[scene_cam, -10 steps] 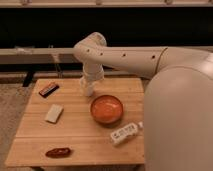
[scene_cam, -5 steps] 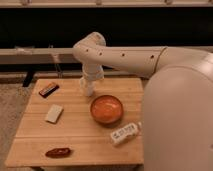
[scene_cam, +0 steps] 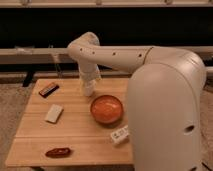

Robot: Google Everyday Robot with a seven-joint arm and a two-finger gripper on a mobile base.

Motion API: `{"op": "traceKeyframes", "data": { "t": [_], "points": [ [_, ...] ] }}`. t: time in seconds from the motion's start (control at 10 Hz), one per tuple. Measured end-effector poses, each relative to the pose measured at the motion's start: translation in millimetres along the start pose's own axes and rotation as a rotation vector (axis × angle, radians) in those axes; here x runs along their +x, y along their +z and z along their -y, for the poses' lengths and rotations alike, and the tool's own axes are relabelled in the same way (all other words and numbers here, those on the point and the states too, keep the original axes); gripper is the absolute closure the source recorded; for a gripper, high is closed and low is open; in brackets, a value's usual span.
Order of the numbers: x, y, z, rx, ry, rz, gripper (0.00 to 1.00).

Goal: Move the arm in a circular motion

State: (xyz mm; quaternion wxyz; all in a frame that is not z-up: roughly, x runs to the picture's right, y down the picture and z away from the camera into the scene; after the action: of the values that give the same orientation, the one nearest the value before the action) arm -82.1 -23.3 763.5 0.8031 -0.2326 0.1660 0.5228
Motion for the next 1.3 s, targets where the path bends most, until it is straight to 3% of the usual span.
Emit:
{"op": "traceKeyframes", "data": {
  "t": [0.4,0.6,0.8,1.0,1.3],
  "points": [
    [-9,7,-22,-0.007,-0.078,-0.007,0.35],
    [-11,9,-37,-0.027,-0.138,0.003,0.35],
    [-12,6,-55,-0.033,-0.144,0.000,0.35],
    [1,5,-43,-0.019,-0.148,-0.010,0.35],
    [15,2,-70,-0.022,-0.183,-0.014,0.35]
  ]
}}
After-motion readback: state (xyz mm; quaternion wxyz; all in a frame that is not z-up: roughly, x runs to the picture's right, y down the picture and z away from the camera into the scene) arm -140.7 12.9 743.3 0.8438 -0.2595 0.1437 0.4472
